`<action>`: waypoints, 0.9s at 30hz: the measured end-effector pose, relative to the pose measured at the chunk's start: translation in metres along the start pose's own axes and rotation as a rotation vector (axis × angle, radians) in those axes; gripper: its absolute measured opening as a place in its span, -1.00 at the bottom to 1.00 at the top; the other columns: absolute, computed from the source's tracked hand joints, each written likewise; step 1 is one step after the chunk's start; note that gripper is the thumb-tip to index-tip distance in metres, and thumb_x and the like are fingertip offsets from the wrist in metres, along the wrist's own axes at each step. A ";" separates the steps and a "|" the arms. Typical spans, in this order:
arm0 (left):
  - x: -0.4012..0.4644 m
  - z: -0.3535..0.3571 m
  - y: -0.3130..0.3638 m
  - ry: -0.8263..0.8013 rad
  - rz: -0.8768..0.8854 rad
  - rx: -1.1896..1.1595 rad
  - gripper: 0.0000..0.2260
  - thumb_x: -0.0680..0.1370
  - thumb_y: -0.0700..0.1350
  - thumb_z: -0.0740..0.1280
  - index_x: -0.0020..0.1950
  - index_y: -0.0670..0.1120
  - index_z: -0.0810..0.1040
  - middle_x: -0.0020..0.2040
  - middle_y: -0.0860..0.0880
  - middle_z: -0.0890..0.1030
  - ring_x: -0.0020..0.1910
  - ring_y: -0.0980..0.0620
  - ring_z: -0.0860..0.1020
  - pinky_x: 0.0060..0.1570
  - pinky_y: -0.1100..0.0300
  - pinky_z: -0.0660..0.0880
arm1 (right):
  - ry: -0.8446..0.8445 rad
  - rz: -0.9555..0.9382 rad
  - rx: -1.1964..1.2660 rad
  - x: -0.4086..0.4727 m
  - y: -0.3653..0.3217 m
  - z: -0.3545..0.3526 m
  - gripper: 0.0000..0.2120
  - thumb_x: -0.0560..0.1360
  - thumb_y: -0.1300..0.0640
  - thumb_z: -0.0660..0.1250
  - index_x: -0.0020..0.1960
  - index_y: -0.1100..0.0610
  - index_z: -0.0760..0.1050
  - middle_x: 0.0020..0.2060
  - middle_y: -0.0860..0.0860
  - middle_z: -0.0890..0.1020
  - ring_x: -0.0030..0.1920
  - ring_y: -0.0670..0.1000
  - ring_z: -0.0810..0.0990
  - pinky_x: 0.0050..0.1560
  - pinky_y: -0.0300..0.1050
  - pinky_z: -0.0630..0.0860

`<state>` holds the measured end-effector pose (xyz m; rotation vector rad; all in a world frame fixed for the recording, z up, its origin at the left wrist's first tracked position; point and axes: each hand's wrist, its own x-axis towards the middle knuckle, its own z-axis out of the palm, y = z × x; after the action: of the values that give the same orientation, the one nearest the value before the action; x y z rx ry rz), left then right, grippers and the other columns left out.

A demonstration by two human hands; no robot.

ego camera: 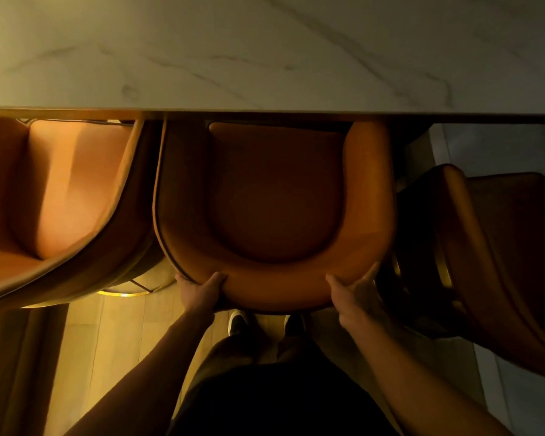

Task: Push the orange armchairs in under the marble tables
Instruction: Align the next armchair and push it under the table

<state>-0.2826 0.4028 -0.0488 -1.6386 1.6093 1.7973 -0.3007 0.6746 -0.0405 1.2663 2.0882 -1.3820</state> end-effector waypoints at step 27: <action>-0.010 0.021 0.005 -0.072 -0.104 0.027 -0.22 0.37 -0.13 0.58 0.38 0.21 0.15 0.28 -0.20 0.40 -0.20 -0.34 0.59 -0.44 -0.15 0.58 | -0.192 -0.057 -0.098 0.027 -0.018 -0.033 0.06 0.50 -0.07 0.44 0.50 -0.25 -0.44 0.50 0.13 0.29 0.28 0.26 0.51 0.07 0.31 0.60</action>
<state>-0.2947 0.4219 -0.0429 -1.5962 1.4836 1.7543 -0.3242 0.7137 -0.0326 1.0012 2.0465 -1.3498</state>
